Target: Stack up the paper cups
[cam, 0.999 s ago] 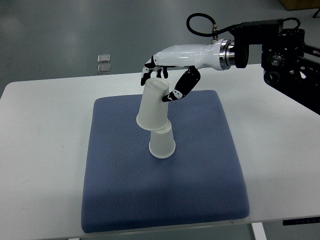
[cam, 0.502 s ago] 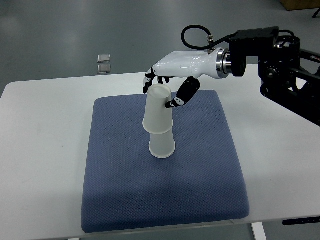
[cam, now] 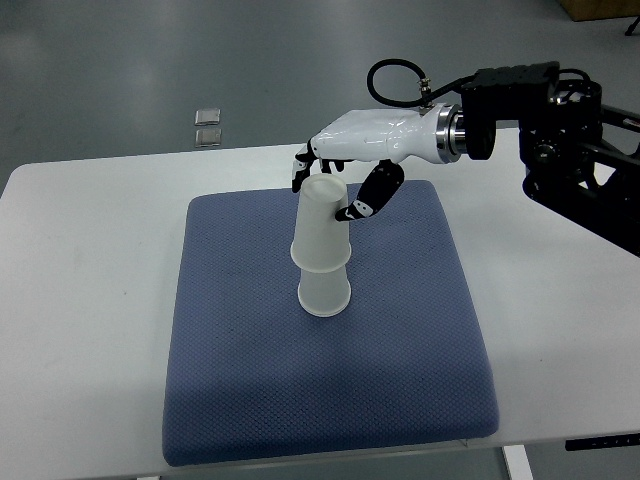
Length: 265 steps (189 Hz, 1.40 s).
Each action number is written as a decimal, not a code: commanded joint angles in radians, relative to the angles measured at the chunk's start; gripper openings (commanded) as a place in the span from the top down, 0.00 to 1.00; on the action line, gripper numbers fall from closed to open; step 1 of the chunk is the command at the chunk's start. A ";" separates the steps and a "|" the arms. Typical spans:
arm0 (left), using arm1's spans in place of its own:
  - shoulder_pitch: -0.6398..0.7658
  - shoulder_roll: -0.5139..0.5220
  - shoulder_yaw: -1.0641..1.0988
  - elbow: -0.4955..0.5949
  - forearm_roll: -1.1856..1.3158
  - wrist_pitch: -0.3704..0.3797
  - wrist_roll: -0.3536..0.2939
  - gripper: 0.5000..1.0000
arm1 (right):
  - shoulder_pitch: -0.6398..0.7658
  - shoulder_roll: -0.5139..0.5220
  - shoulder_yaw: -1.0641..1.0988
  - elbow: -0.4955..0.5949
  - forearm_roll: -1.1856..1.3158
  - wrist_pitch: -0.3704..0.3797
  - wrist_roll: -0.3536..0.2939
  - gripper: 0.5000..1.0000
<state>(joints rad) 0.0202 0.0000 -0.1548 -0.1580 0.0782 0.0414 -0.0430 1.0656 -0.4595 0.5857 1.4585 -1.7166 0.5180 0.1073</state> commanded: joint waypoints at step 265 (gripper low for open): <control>0.000 0.000 0.001 0.000 0.000 0.000 0.000 0.00 | -0.059 0.016 0.043 -0.119 0.187 -0.085 -0.009 0.24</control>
<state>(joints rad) 0.0202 0.0000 -0.1545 -0.1580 0.0782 0.0414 -0.0430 1.0109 -0.4505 0.6023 1.4109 -1.6409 0.4931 0.1051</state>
